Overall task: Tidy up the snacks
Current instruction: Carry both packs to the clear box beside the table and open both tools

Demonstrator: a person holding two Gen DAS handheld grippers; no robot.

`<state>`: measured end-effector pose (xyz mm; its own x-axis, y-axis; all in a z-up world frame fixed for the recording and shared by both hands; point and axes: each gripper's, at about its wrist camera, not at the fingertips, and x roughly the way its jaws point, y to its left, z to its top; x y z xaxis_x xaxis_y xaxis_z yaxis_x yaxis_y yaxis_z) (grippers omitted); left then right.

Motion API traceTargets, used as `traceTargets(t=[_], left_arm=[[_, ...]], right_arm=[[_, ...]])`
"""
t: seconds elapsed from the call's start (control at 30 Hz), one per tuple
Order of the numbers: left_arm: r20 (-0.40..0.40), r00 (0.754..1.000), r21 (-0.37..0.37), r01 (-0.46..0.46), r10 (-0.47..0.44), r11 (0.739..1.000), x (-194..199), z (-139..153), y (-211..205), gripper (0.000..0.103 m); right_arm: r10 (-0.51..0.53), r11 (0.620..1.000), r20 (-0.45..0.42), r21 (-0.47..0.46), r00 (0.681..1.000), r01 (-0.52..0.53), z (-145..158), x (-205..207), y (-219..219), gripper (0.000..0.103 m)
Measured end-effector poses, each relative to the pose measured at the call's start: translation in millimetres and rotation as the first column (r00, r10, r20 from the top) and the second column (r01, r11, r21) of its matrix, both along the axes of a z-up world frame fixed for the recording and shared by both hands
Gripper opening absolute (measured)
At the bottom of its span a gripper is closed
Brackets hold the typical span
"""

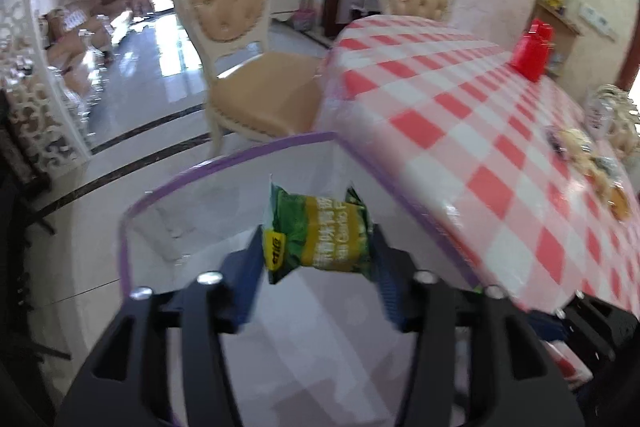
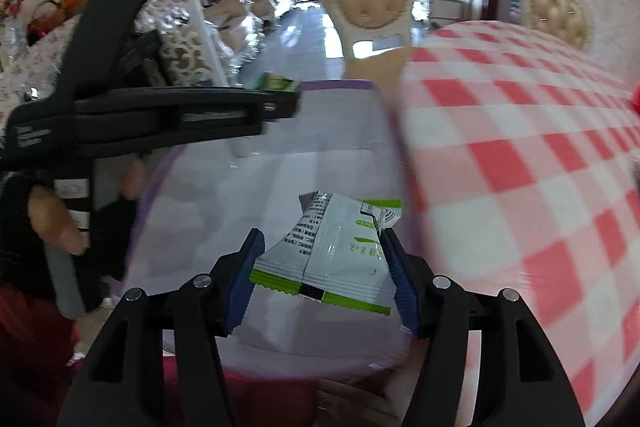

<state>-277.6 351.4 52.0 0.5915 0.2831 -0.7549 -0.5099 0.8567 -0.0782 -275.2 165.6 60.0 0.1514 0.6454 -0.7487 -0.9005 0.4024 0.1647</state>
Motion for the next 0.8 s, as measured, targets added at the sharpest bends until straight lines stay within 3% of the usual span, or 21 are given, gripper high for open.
traceTargets(t=[0.07, 0.2, 0.33, 0.43, 0.53, 0.67, 0.8], left_arm=[[0.037, 0.998, 0.013, -0.059, 0.058, 0.998, -7, 6, 4, 0.086], [0.078, 0.995, 0.053, -0.072, 0.067, 0.996, -13, 22, -2, 0.088], [0.130, 0.991, 0.027, -0.006, 0.002, 1.000, -4, 36, -34, 0.095], [0.147, 0.983, 0.025, 0.108, -0.110, 0.994, 12, 48, -76, 0.097], [0.165, 0.960, 0.019, 0.225, -0.225, 0.974, 34, 59, -127, 0.101], [0.214, 0.908, -0.028, 0.374, -0.360, 0.927, 76, 67, -202, 0.101], [0.227, 0.868, -0.061, 0.465, -0.442, 0.883, 136, 51, -284, 0.101]], right_arm=[[0.012, 0.999, -0.014, 0.034, 1.000, -0.012, 4, -1, -3, 0.084], [-0.072, 0.994, 0.033, 0.081, 0.997, 0.069, 20, 11, -33, 0.085], [-0.222, 0.969, 0.070, 0.126, 0.972, 0.212, 30, 35, -94, 0.085], [-0.362, 0.925, 0.058, 0.146, 0.930, 0.350, 29, 59, -149, 0.087], [-0.516, 0.849, 0.032, 0.152, 0.856, 0.506, 22, 88, -218, 0.087], [-0.664, 0.738, -0.018, 0.146, 0.747, 0.659, 9, 115, -294, 0.087], [-0.775, 0.625, -0.028, 0.114, 0.631, 0.772, -8, 136, -357, 0.087]])
